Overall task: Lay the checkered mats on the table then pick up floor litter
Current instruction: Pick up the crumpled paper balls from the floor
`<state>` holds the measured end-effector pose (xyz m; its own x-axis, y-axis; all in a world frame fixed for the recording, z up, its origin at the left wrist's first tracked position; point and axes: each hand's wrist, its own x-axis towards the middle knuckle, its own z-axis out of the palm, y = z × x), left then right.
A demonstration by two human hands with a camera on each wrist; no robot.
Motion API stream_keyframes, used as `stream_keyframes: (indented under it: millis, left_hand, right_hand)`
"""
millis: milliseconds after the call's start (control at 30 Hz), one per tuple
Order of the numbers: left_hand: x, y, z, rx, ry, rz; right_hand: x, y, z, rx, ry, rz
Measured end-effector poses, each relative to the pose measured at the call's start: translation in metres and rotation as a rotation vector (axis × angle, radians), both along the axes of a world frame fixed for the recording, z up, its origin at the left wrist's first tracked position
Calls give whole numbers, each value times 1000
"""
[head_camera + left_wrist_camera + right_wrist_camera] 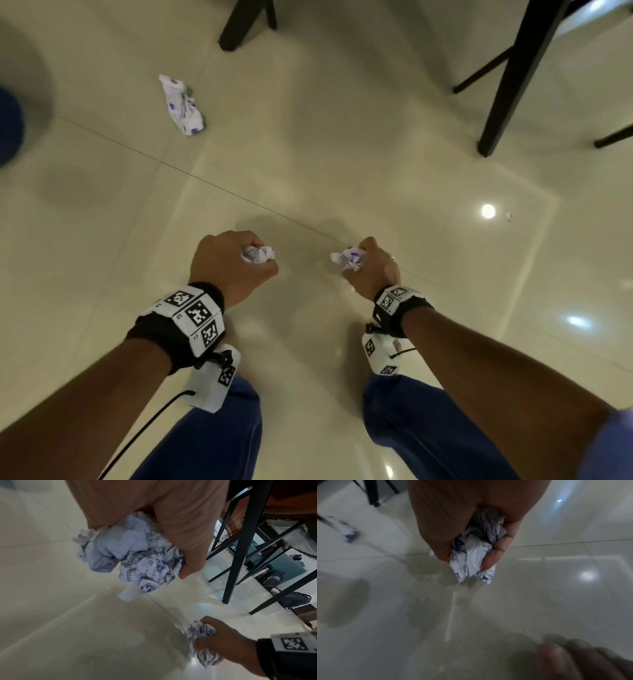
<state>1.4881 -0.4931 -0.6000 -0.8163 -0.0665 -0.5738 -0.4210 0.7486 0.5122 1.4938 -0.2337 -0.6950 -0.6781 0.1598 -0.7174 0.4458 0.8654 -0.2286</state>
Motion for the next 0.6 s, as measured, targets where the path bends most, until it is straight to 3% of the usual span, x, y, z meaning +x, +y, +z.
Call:
stream_keyframes:
  millis: [133,400,600]
  left_hand:
    - [-27,-26,-21,-20,-38,50]
    - [-168,-94,-95,-169,30,119]
    - [-206,-118,-130,-242,-44,101]
  right_hand:
    - [-35,-59,9,-161,134,106]
    - [-145,-132,-51,-197,302,353]
    - [-150,-136,-62,-246,352,368]
